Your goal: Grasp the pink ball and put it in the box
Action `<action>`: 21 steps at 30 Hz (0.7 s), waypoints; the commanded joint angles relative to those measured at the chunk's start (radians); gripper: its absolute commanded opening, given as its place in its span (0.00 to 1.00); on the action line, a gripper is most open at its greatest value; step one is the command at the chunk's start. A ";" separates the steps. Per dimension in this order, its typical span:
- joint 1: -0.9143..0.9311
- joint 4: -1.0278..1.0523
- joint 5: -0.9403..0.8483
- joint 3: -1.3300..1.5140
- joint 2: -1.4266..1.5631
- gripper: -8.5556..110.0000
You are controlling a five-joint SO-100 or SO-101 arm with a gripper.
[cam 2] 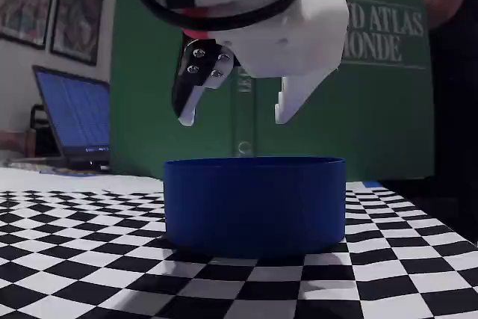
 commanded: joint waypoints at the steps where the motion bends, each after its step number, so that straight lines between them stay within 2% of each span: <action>1: -0.026 0.017 0.043 -0.011 0.098 0.29; 8: -0.196 0.084 0.383 0.029 0.336 0.28; 11: -0.308 0.123 0.554 0.032 0.446 0.22; 12: -0.347 0.141 0.603 0.032 0.483 0.15; 14: -0.428 0.161 0.733 0.032 0.554 0.08; 21: -0.666 0.302 1.189 0.043 0.772 0.07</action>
